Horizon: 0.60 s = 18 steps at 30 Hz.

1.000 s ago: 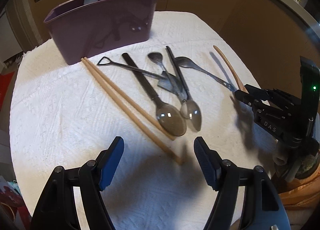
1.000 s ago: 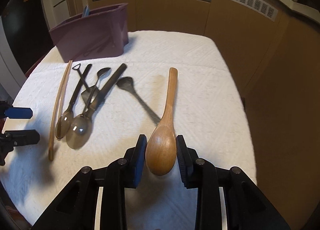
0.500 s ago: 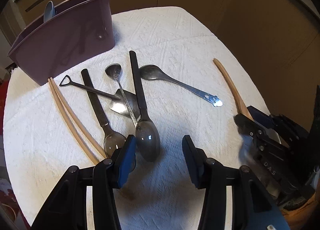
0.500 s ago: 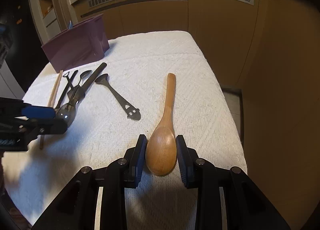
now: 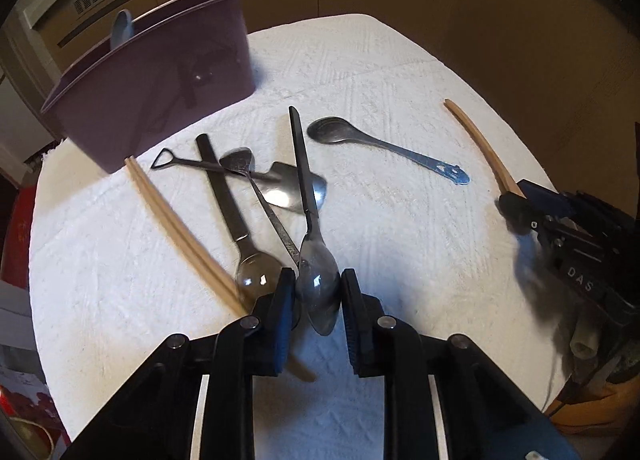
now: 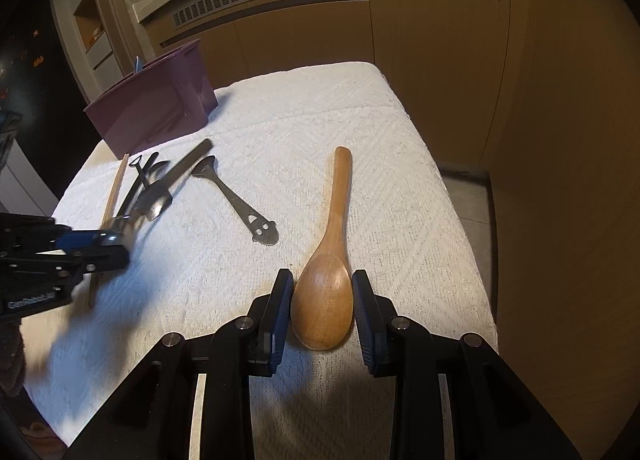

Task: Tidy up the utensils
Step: 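Close the left tool on the black-handled metal spoon bowl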

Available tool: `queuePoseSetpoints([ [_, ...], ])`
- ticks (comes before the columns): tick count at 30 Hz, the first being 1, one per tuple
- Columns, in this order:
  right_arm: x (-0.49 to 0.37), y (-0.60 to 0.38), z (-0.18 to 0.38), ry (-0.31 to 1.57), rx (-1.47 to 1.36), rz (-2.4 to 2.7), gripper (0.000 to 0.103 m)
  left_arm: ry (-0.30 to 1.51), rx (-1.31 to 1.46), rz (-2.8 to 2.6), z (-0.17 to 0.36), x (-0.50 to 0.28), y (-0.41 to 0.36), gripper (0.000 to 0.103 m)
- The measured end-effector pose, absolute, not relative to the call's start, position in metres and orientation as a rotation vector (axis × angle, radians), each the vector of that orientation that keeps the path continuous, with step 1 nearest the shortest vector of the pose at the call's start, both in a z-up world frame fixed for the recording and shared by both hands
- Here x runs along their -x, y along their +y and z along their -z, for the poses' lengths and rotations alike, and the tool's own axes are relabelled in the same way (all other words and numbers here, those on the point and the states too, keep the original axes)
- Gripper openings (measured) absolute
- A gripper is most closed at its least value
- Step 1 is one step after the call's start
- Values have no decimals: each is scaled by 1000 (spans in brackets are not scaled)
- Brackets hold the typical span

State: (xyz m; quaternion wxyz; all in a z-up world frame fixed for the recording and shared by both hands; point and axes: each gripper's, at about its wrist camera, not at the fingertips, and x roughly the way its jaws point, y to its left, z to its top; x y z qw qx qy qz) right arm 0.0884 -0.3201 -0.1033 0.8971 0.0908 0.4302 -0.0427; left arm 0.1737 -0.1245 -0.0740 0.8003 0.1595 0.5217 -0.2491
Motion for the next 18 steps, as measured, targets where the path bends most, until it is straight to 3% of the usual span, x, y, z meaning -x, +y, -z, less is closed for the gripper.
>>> queuePoseSetpoints([
  [11,-94,-295,85,894,-118,51,31,1108,-225,507,59,-157,-43,20],
  [18,-102,-253,82,918,-45,-33,31,1162,-233,471,79,-151,-7,23],
])
